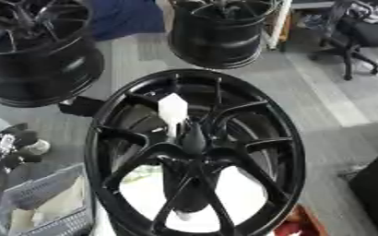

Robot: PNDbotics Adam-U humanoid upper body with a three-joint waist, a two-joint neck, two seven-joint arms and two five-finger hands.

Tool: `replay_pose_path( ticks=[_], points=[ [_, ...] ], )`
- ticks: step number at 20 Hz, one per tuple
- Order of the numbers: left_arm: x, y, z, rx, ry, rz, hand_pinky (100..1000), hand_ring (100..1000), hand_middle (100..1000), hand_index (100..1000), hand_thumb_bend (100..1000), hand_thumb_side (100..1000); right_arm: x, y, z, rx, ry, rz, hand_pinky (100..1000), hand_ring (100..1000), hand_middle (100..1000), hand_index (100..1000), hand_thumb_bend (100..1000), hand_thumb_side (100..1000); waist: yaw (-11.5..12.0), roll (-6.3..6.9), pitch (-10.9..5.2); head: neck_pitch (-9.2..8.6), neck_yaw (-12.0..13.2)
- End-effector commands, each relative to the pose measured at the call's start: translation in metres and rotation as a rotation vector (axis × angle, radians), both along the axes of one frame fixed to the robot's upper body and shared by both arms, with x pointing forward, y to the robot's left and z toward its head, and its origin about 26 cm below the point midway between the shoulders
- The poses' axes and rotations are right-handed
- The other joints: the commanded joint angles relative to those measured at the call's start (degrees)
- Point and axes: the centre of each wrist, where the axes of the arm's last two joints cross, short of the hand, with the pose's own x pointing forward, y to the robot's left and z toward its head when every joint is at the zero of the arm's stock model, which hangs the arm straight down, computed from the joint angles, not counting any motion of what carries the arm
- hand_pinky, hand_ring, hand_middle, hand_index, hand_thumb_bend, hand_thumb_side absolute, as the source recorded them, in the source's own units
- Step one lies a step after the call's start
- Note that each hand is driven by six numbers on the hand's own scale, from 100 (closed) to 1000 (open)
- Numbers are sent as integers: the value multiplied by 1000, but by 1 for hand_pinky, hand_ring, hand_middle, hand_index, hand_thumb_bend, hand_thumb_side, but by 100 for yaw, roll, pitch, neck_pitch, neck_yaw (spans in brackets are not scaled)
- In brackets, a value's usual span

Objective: Pull the pin out of the wheel hub.

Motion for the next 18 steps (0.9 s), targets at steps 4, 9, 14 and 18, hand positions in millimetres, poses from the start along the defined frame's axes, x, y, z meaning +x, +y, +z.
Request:
replay_pose_path(
  ticks=[4,9,14,18],
  points=[
    [2,-1,6,-11,-25,3,595,818,709,850,100,737,-8,44,15,244,-349,58,578,482,641,813,100,375,38,40,-31,7,35],
    [3,-4,7,-16,-30,-1,594,819,710,850,100,734,-15,79,-5,514,-438,111,577,485,642,810,100,386,36,67,9,7,33],
    [4,-8,8,-24,-36,-14,595,821,711,849,100,735,-12,99,-17,655,-432,172,580,489,645,811,100,334,54,88,46,7,34],
    [4,-8,8,-25,-35,-12,595,821,711,849,100,736,-10,107,-21,675,-413,202,580,489,641,809,100,330,70,90,73,7,26]
  ],
)
